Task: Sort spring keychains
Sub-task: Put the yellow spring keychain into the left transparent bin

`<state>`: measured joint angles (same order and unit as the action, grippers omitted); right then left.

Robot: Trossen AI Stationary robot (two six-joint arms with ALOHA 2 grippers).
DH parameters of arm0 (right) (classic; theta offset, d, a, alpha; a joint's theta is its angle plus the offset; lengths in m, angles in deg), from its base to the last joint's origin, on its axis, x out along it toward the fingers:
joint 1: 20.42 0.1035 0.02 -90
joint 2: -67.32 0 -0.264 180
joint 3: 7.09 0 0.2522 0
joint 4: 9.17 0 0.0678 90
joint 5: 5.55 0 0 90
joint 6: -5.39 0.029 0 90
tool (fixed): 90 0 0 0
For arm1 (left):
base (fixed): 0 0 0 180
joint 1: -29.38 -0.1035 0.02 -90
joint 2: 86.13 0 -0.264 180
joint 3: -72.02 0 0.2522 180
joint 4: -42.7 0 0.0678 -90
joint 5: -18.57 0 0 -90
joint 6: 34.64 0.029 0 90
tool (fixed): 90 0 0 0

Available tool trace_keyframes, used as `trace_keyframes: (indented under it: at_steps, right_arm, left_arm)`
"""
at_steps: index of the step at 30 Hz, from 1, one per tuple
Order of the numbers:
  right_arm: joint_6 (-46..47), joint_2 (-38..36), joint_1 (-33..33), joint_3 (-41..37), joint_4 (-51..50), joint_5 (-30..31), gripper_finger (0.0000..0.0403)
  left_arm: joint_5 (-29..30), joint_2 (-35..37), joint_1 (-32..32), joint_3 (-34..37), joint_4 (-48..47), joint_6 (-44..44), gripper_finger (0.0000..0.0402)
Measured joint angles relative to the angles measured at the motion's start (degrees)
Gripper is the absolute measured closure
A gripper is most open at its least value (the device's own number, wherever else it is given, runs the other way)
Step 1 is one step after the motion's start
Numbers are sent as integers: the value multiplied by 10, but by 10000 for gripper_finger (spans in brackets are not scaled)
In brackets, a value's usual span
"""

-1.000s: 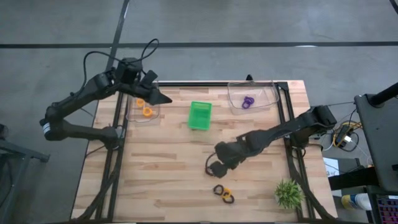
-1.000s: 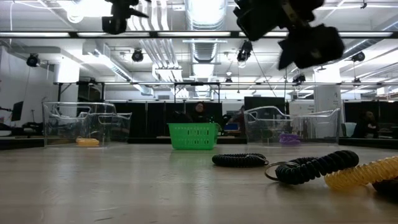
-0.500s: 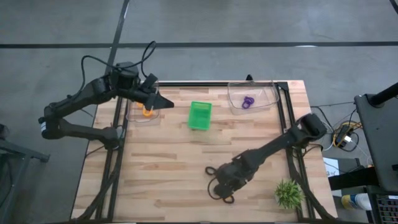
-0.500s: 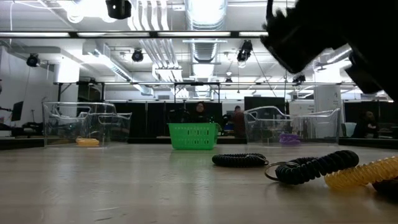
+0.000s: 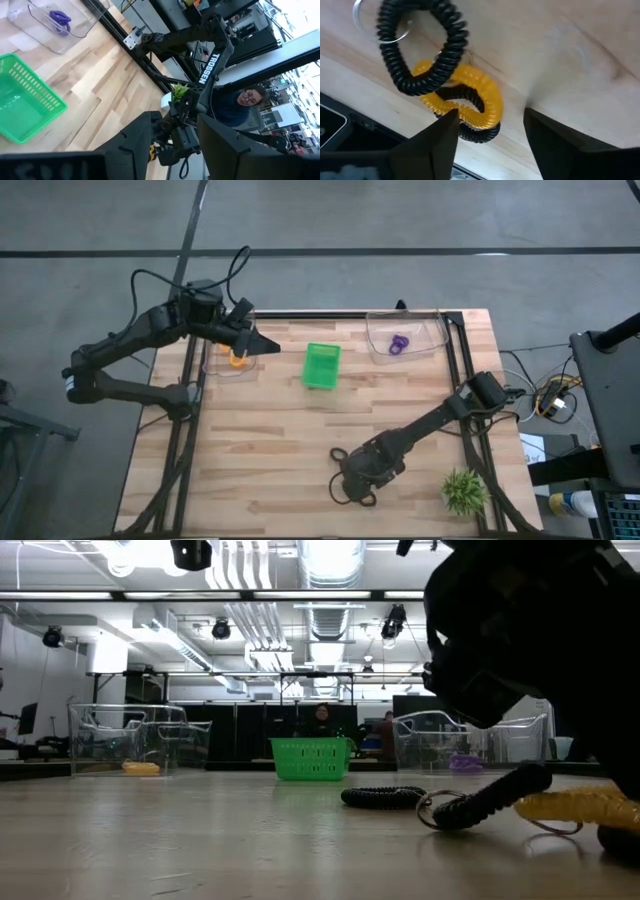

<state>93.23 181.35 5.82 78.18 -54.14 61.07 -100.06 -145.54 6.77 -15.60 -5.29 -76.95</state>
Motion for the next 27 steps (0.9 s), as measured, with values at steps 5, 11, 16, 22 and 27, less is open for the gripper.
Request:
trace_keyframes:
  at_steps: [5, 11, 16, 22, 27]
  right_arm:
    - [-11, 1, 0, 9, 2, 15, 248]
    - [-33, -1, 0, 18, 1, 18, 375]
    - [-32, -11, 0, 38, -14, 16, 385]
    - [-39, -42, 0, 81, -80, 54, 387]
    - [-41, -77, -14, 100, -126, 122, 388]
  left_arm:
    - [2, 0, 0, 0, 0, -2, 248]
    - [4, -3, 0, 1, 0, -2, 248]
    - [4, -3, 0, 1, -1, -2, 248]
    - [12, -4, 0, 1, -1, 4, 248]
    - [16, -10, 1, 1, -1, 11, 248]
